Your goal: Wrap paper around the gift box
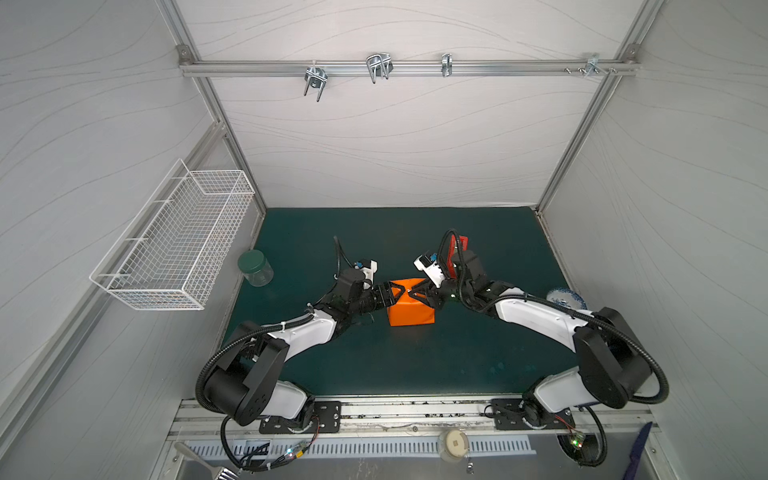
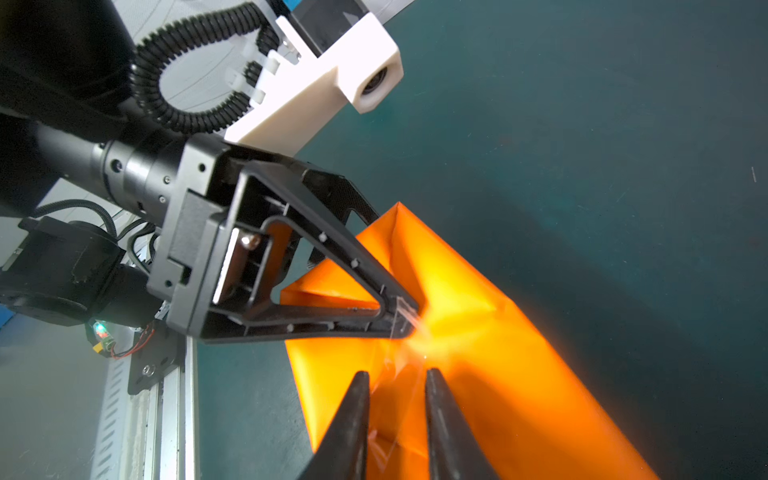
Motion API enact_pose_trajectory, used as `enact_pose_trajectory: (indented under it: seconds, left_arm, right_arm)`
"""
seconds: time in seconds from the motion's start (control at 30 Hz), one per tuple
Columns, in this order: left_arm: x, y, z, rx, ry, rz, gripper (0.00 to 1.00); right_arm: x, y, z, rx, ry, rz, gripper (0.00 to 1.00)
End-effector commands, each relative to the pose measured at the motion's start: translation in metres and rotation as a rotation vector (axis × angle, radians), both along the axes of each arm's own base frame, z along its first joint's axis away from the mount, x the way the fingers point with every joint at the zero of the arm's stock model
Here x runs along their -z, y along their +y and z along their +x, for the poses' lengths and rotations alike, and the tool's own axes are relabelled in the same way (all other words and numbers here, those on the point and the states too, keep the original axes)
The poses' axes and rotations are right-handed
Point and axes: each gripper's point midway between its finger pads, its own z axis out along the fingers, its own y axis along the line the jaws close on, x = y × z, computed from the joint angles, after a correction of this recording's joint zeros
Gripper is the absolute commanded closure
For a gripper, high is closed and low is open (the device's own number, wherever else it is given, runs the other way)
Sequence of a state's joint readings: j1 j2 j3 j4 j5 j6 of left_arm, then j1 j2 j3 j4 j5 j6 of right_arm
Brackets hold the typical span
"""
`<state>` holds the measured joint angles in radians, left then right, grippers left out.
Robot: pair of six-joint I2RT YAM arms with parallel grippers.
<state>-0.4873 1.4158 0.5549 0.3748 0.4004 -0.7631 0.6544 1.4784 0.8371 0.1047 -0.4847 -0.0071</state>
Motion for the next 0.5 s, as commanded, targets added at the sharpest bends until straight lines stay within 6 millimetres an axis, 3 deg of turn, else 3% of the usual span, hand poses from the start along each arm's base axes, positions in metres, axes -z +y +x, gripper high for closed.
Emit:
enact_pose_trajectory:
  seconds: [0.0, 0.47]
  left_arm:
    - [0.072, 0.019, -0.045, 0.033, 0.255, 0.167, 0.24]
    - [0.073, 0.019, -0.046, 0.04, 0.254, 0.169, 0.24]
  right_arm:
    - [0.044, -0.021, 0.002, 0.072, 0.094, -0.155, 0.69]
    - [0.014, -0.017, 0.033, 0.112, 0.08, -0.094, 0.57]
